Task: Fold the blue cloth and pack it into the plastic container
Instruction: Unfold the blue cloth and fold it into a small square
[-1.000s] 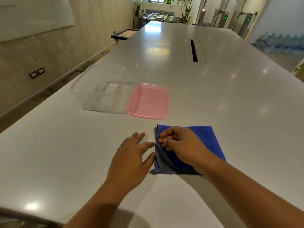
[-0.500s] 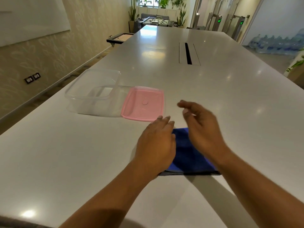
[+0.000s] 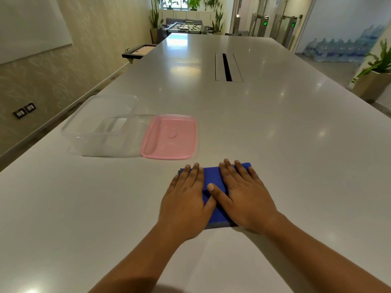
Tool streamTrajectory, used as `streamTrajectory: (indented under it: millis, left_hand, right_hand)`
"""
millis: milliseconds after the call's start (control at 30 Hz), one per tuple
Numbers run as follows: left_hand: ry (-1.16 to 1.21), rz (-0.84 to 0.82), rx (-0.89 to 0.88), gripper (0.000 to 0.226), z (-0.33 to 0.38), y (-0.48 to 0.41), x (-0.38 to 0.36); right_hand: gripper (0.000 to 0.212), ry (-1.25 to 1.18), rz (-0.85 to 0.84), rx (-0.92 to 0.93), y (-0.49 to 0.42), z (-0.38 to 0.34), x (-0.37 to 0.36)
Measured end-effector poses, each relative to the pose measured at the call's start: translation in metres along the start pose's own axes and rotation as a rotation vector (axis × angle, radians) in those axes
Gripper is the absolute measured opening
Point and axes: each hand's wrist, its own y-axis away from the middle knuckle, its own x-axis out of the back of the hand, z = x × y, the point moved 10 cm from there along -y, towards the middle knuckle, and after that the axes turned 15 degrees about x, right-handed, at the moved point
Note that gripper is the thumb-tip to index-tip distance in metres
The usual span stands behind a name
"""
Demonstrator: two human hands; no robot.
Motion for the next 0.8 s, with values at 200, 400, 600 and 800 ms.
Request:
streamTrajectory:
  millis: [200,400,600,800]
  left_hand:
    - [0.005,-0.027,0.034,0.082,0.000,-0.002,-0.003]
    - [0.176,-0.015,0.059,0.056,-0.025,0.001,0.027]
    - [0.211,-0.060,0.067,0.051,-0.049,0.012,0.030]
    - [0.217,-0.067,0.079,0.054,-0.051,0.015,0.027]
  right_hand:
    - [0.105,-0.039,-0.040,-0.134,0.007,0.026,0.003]
    - [0.081,-0.237,0.223,-0.317,0.029,0.061,0.040]
    - [0.083,-0.343,0.169,-0.496,0.044,0.087,0.041]
    - [0.058,-0.790,0.344,-0.526,0.041,0.085,0.042]
